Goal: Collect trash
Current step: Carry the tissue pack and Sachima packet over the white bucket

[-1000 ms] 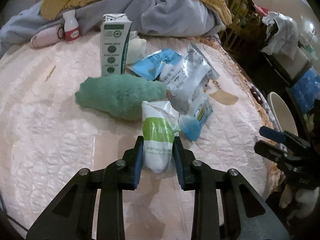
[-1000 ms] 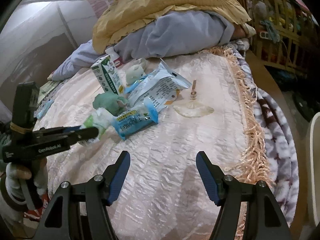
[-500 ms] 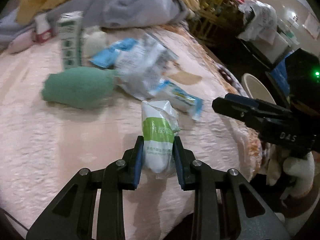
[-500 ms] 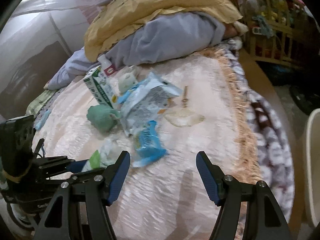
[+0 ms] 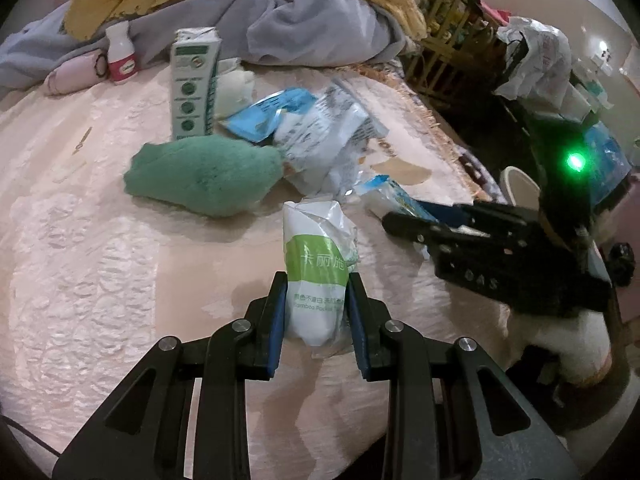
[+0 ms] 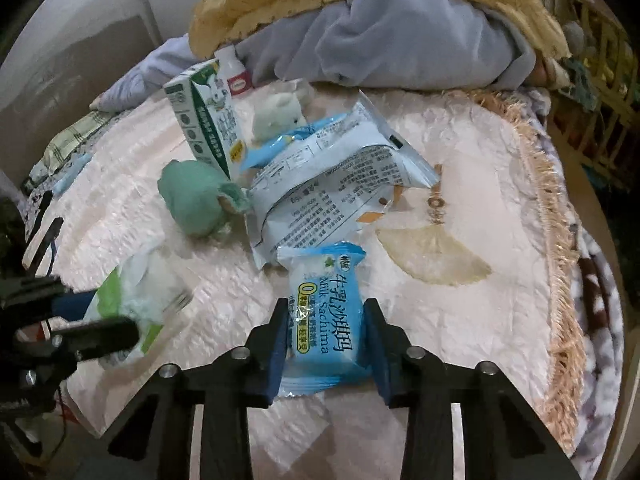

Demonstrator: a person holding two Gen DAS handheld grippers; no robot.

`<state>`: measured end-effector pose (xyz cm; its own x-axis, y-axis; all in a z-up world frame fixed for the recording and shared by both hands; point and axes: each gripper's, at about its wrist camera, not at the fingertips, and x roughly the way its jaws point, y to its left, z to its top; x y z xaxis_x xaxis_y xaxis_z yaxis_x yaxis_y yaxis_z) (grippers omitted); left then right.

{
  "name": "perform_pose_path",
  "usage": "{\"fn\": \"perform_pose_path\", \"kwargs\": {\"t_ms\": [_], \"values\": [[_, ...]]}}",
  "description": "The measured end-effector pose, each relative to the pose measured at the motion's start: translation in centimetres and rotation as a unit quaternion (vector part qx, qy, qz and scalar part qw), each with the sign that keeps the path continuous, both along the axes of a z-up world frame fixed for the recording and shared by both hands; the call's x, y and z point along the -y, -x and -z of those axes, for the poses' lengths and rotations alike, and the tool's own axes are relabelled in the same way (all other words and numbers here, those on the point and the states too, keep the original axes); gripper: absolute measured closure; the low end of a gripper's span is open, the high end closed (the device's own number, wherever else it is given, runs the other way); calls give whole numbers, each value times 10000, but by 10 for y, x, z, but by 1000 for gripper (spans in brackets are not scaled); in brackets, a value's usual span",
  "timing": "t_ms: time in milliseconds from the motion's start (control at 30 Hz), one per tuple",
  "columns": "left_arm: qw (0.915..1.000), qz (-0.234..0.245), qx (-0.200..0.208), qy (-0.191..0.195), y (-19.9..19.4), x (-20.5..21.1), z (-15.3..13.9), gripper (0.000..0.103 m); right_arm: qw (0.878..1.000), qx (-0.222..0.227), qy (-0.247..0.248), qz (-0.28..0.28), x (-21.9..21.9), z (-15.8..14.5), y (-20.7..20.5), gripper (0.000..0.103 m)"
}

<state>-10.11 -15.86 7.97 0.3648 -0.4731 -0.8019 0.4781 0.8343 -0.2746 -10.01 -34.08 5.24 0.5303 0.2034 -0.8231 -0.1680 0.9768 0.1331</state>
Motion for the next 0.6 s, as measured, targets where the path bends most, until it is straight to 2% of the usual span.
{"fn": "perform_pose_path", "kwargs": {"t_ms": [200, 600], "values": [[9998, 122, 85, 118, 5, 23, -10, 77, 9980, 524, -201, 299, 24, -29, 44, 74], [9972, 561, 480, 154, 23, 88, -43, 77, 9885, 1075, -359, 998, 83, -71, 104, 74]]}}
